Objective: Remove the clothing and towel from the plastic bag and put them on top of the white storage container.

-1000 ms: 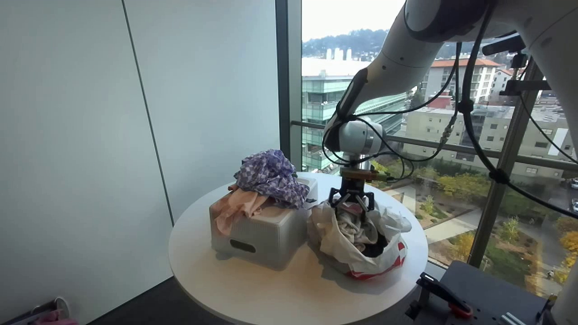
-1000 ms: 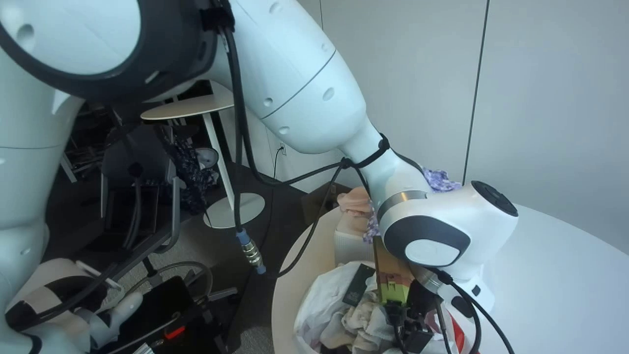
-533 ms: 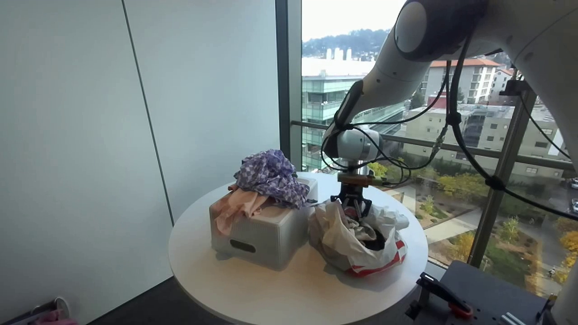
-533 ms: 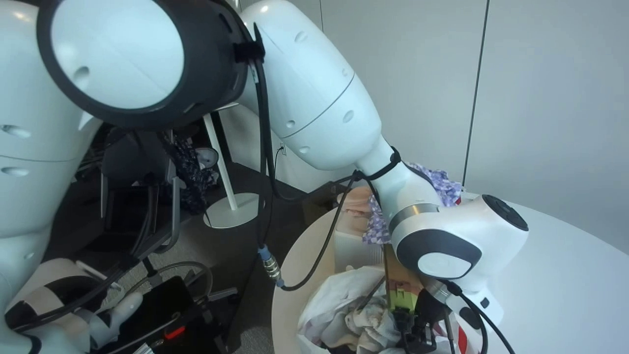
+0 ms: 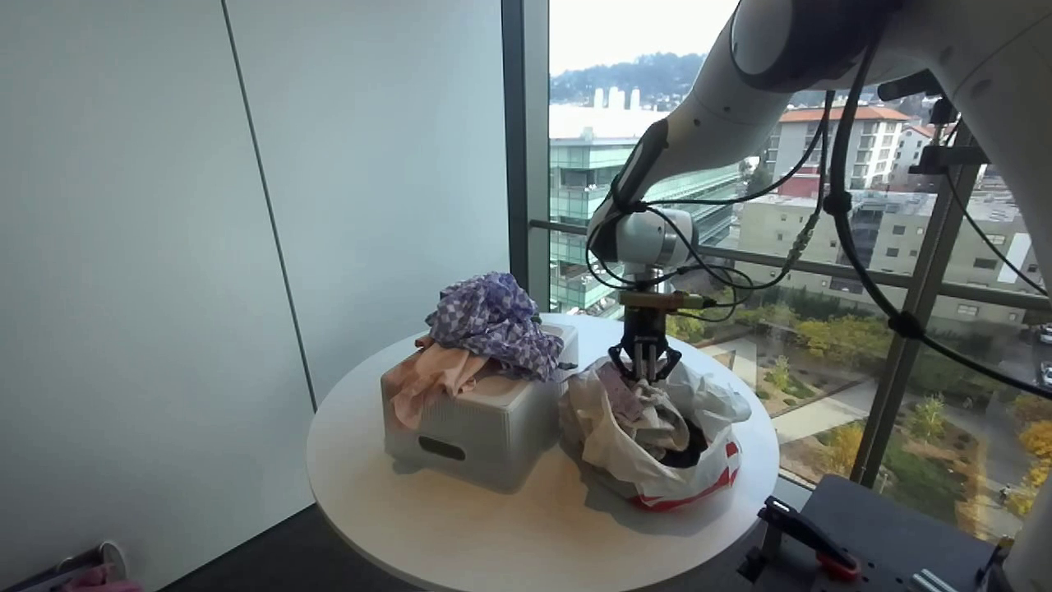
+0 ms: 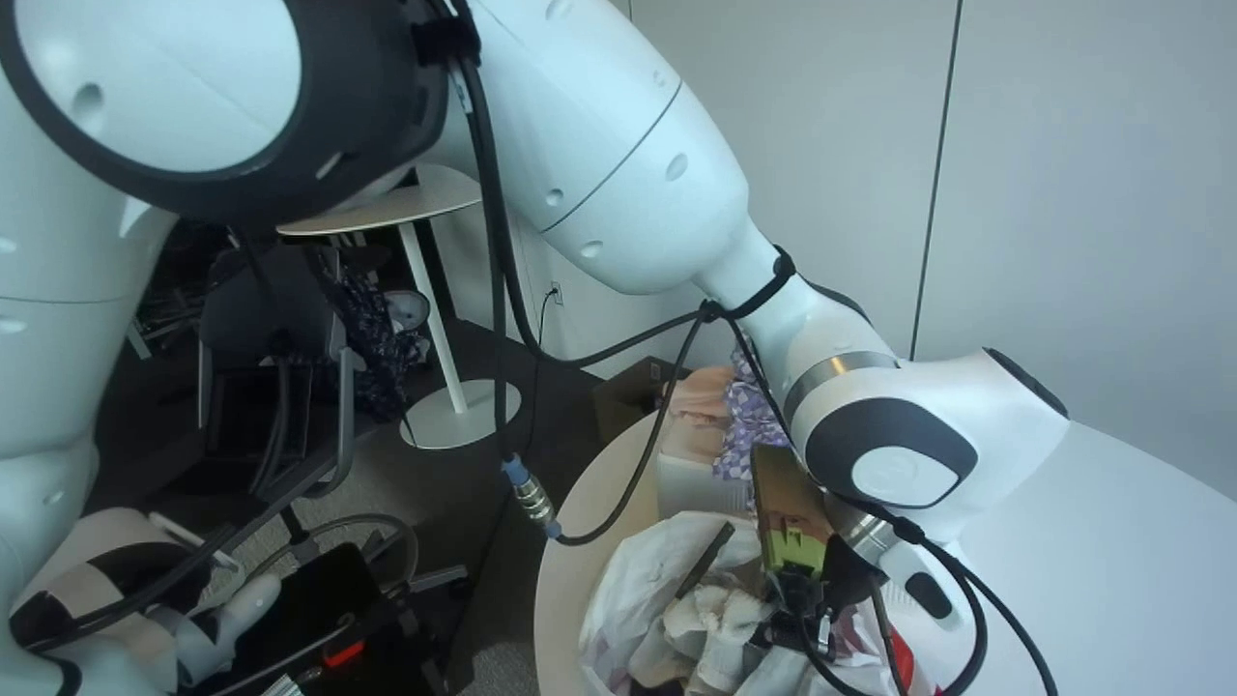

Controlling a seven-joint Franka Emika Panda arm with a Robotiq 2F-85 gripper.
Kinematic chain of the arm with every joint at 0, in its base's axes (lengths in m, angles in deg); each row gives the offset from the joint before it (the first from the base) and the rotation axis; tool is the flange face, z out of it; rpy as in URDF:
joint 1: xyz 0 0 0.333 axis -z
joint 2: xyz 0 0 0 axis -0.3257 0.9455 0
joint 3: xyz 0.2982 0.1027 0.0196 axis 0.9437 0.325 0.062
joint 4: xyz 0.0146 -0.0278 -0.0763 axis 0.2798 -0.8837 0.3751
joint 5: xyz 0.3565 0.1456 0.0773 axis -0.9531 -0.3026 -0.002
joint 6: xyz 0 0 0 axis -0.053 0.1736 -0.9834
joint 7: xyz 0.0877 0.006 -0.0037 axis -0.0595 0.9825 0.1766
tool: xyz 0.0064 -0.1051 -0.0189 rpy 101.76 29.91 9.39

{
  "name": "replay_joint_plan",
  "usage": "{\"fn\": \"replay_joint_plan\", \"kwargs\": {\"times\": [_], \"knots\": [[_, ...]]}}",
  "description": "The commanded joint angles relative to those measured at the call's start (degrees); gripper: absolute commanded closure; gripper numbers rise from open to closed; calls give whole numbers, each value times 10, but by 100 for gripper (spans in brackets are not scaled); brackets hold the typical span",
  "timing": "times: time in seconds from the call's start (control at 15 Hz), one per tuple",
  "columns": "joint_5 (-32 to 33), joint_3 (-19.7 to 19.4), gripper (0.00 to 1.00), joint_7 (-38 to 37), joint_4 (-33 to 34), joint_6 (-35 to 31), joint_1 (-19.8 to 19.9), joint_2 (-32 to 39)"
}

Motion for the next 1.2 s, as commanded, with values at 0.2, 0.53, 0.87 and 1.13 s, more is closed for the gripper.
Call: {"fn": "replay_joint_plan", "kwargs": {"times": [0.2,0.53,0.87,1.13], "knots": [[78,-25,91,-14,-37,165,-23,-124],[148,-50,91,-99,-118,109,-61,-281],[258,-31,91,-192,-127,125,-85,-422],[343,17,92,-245,-93,148,-95,-506]]}}
